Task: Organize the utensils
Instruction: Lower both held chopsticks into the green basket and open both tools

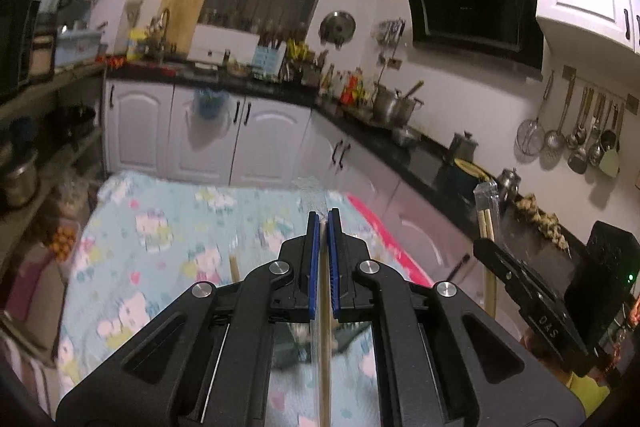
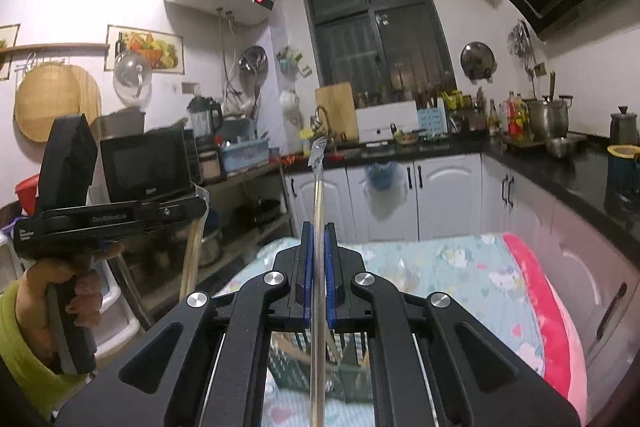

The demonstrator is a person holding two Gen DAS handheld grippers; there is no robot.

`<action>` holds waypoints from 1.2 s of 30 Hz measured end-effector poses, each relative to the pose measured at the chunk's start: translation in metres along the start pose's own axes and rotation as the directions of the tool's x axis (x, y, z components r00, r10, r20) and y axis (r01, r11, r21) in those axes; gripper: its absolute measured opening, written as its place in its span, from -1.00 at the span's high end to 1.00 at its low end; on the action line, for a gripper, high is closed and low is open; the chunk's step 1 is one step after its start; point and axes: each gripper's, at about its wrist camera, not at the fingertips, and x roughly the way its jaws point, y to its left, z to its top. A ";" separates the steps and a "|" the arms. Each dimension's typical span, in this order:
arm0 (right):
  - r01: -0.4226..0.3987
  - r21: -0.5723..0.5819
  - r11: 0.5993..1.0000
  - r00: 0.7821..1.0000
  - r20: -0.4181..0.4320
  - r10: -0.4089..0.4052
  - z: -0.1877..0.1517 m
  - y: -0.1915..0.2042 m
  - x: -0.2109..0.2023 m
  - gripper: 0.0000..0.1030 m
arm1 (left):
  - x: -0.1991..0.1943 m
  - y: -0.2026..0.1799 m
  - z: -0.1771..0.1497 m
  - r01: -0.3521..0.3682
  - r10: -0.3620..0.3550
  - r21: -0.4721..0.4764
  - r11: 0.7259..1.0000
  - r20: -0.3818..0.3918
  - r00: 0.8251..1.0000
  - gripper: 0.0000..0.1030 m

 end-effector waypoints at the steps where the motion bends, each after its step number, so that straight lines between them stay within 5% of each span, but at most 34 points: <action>1: 0.006 -0.006 1.000 1.000 0.014 -0.006 0.006 0.001 0.003 0.89 | 0.000 -0.001 0.005 -0.004 0.004 0.004 1.000 0.011 1.000 0.96; 16: -0.012 -0.001 1.000 0.997 0.078 0.012 0.027 -0.006 0.059 0.89 | 0.015 0.012 0.048 -0.070 0.067 0.019 0.997 0.158 0.985 0.96; 36: 0.111 0.048 0.993 0.984 0.137 -0.117 -0.023 -0.031 0.135 0.89 | 0.060 0.032 0.003 -0.137 0.125 0.028 0.990 0.261 0.957 0.96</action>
